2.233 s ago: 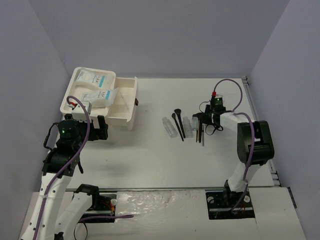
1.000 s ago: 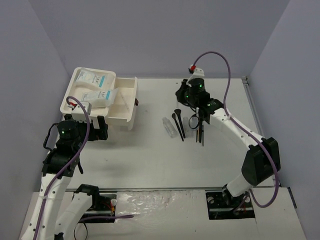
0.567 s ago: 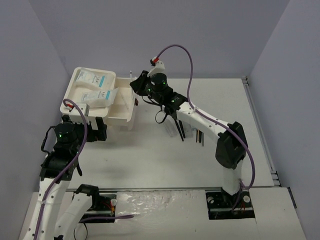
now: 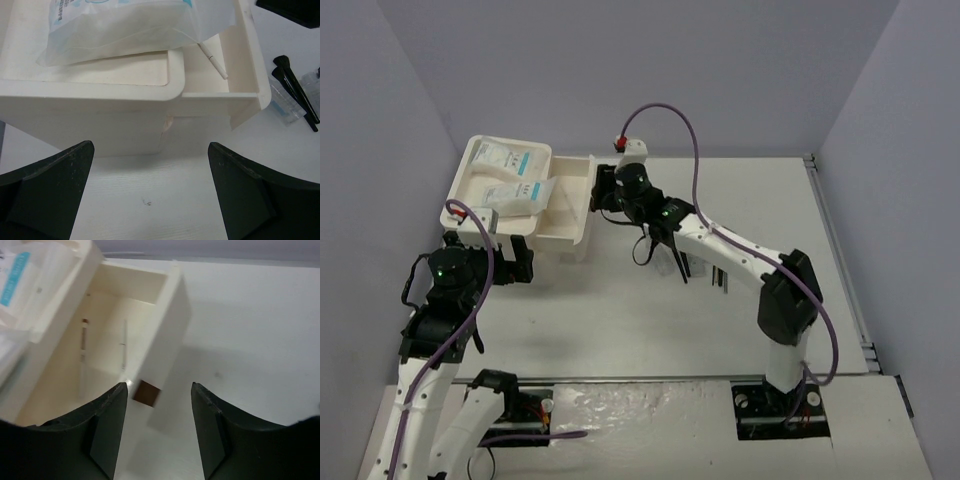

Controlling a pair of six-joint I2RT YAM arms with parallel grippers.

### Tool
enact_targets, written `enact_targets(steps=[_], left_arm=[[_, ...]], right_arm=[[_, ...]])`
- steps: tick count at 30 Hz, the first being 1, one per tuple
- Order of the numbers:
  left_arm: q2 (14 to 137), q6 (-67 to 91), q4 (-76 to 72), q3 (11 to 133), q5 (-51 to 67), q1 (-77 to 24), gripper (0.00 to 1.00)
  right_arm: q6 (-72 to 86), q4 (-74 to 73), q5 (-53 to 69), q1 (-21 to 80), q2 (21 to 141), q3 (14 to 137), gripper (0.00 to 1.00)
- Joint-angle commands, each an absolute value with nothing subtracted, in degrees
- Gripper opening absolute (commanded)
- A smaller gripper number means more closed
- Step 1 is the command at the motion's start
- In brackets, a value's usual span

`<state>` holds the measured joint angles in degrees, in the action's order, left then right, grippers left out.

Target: Organize the makeup

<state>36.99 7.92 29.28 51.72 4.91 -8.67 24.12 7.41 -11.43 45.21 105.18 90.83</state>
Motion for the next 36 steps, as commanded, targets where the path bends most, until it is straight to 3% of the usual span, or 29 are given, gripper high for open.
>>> enact_targets(steps=[1, 8, 13, 21, 36], left_arm=[[37.6, 7.6, 25.5, 53.0, 4.9, -8.7, 0.97], [38.2, 7.6, 25.5, 53.1, 5.1, -8.8, 0.97], [38.7, 7.6, 25.5, 53.1, 5.2, -8.8, 0.97], [38.6, 7.7, 25.5, 53.0, 5.4, -8.8, 0.97], [38.6, 7.6, 25.5, 53.0, 5.6, -8.8, 0.97]], right_arm=[[20.5, 4.6, -18.2, 33.9, 89.7, 74.8, 0.5], [19.0, 2.0, -11.4, 17.1, 80.8, 54.4, 0.46], [19.0, 1.6, -6.2, 10.6, 82.0, 49.3, 0.4], [19.6, 3.6, -2.1, 9.6, 87.1, 47.5, 0.32], [19.3, 4.3, -0.6, 9.7, 92.5, 48.2, 0.32]])
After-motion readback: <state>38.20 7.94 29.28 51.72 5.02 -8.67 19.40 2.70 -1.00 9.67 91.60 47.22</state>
